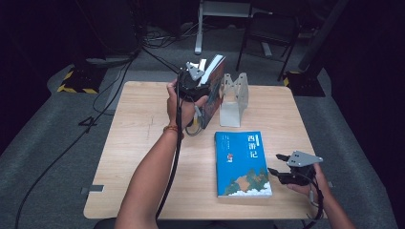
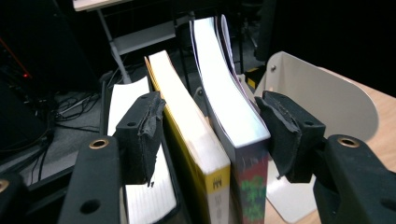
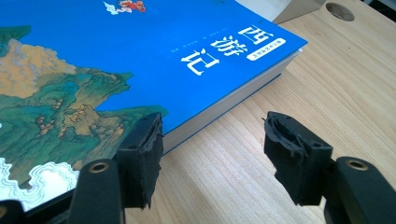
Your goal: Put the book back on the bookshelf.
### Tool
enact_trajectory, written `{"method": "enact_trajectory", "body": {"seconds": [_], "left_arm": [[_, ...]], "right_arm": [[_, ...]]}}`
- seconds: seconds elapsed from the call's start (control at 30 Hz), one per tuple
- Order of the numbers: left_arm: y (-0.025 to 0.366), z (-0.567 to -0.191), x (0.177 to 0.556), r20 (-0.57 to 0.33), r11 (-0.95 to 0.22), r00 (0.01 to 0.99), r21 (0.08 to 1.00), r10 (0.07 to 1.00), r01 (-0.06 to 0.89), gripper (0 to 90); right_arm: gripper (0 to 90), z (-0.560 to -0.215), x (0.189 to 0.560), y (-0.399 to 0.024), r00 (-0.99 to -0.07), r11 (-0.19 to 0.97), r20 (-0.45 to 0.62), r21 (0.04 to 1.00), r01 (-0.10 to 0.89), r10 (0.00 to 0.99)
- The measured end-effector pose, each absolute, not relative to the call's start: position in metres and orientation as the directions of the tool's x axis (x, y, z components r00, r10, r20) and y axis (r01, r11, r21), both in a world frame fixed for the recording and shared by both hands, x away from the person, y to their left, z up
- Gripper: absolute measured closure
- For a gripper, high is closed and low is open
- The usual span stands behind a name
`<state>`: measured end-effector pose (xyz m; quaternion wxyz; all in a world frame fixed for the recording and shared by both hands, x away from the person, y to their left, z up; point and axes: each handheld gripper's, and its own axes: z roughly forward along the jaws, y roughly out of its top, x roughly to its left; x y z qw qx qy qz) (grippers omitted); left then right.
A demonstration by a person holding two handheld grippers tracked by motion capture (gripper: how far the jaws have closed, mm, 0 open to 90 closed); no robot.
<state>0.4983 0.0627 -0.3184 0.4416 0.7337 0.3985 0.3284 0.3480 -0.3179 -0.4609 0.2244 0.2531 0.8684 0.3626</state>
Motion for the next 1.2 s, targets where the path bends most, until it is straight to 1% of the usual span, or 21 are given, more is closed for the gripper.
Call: {"method": "enact_trajectory", "body": {"seconds": [0.17, 0.33, 0.6, 0.7, 0.8, 0.93, 1.07, 1.17, 1.2], "left_arm": [[0.068, -0.319, 0.492, 0.135, -0.310, 0.490, 0.903, 0.861, 0.297, 38.7], [0.074, -0.319, 0.485, 0.160, -0.342, 0.507, 0.894, 0.847, 0.290, 38.1], [0.085, -0.327, 0.472, 0.163, -0.363, 0.540, 0.887, 0.826, 0.287, 37.7], [0.089, -0.335, 0.467, 0.183, -0.393, 0.558, 0.875, 0.810, 0.283, 37.0], [0.094, -0.347, 0.462, 0.169, -0.401, 0.578, 0.866, 0.798, 0.300, 36.3], [0.098, -0.365, 0.453, 0.174, -0.433, 0.602, 0.844, 0.779, 0.316, 33.6], [0.099, -0.384, 0.441, 0.206, -0.486, 0.631, 0.817, 0.748, 0.309, 32.6], [0.101, -0.397, 0.433, 0.189, -0.500, 0.664, 0.806, 0.724, 0.316, 31.4], [0.102, -0.405, 0.427, 0.179, -0.511, 0.688, 0.801, 0.703, 0.313, 30.9]], "right_arm": [[38.0, -0.461, 0.348, -0.317, -0.770, 0.608, -0.207, 0.744, 0.277, 0.604], [38.0, -0.461, 0.348, -0.317, -0.769, 0.609, -0.207, 0.743, 0.278, 0.605], [37.8, -0.461, 0.348, -0.317, -0.770, 0.610, -0.206, 0.742, 0.279, 0.604], [37.8, -0.461, 0.348, -0.317, -0.767, 0.609, -0.205, 0.740, 0.285, 0.608], [37.8, -0.462, 0.348, -0.316, -0.767, 0.608, -0.204, 0.741, 0.286, 0.609], [37.8, -0.462, 0.348, -0.316, -0.770, 0.614, -0.204, 0.736, 0.287, 0.605], [37.6, -0.462, 0.348, -0.316, -0.774, 0.620, -0.202, 0.729, 0.290, 0.600], [37.5, -0.463, 0.348, -0.317, -0.778, 0.620, -0.191, 0.726, 0.298, 0.598], [37.2, -0.464, 0.348, -0.316, -0.786, 0.631, -0.190, 0.715, 0.300, 0.589]]}}
